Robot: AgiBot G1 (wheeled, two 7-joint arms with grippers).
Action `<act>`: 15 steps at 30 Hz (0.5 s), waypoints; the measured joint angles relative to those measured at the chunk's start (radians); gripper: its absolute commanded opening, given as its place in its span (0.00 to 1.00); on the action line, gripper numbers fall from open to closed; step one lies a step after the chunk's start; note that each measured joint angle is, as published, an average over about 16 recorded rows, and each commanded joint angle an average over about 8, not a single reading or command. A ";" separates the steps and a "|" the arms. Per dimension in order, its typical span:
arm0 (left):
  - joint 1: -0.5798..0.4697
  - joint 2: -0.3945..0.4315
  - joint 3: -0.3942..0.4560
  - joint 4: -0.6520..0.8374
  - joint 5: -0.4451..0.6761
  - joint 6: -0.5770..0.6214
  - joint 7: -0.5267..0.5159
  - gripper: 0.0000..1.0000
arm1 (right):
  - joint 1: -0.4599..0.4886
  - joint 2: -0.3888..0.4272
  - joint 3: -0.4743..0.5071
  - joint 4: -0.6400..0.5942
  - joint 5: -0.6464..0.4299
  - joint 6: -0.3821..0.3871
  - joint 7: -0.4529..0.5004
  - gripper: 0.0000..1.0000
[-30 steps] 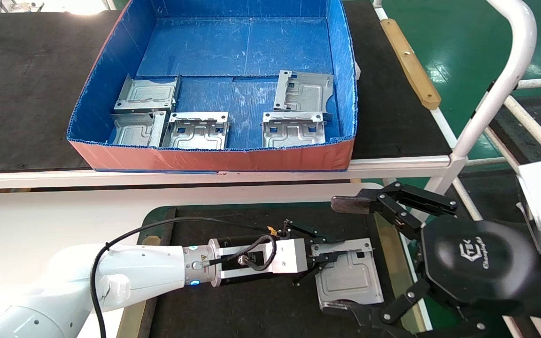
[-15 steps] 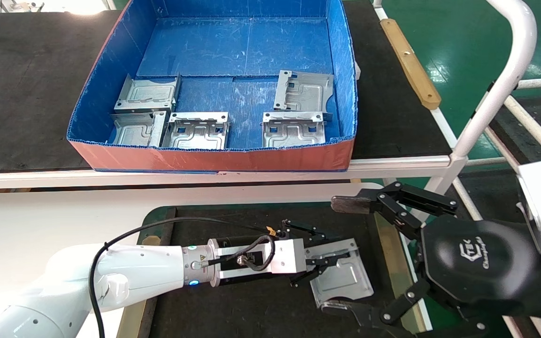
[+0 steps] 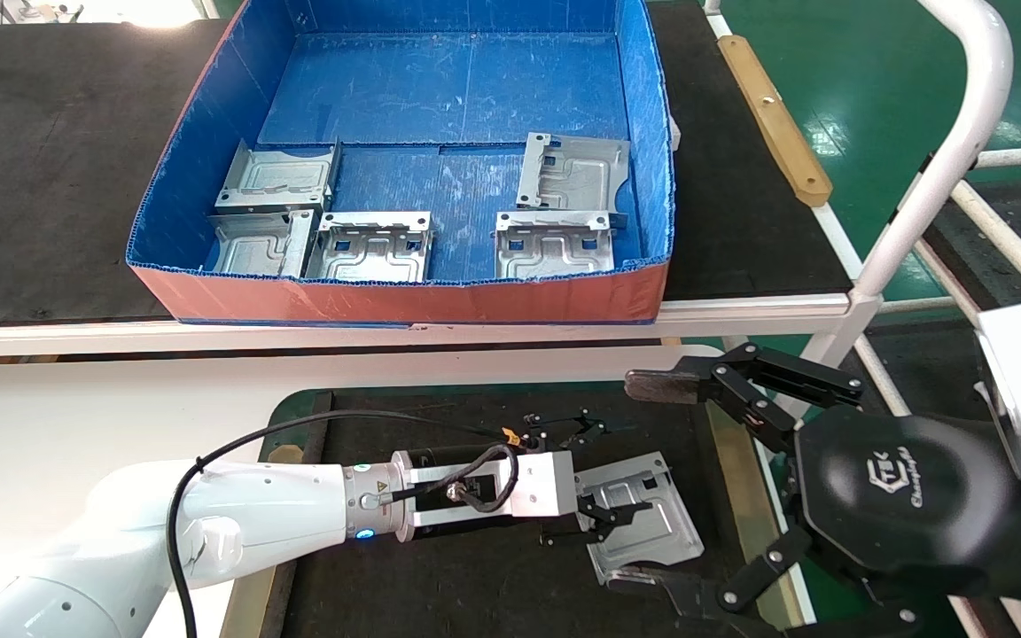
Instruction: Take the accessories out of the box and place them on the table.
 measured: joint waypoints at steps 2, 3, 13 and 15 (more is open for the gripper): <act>0.001 -0.004 -0.002 -0.005 -0.001 0.002 -0.005 1.00 | 0.000 0.000 0.000 0.000 0.000 0.000 0.000 1.00; 0.002 -0.006 -0.004 -0.008 -0.002 0.003 -0.010 1.00 | 0.000 0.000 0.000 0.000 0.000 0.000 0.000 1.00; 0.029 -0.079 -0.047 -0.106 -0.024 0.033 -0.122 1.00 | 0.000 0.000 0.000 0.000 0.000 0.000 0.000 1.00; 0.038 -0.103 -0.061 -0.137 -0.031 0.043 -0.157 1.00 | 0.000 0.000 0.000 0.000 0.000 0.000 0.000 1.00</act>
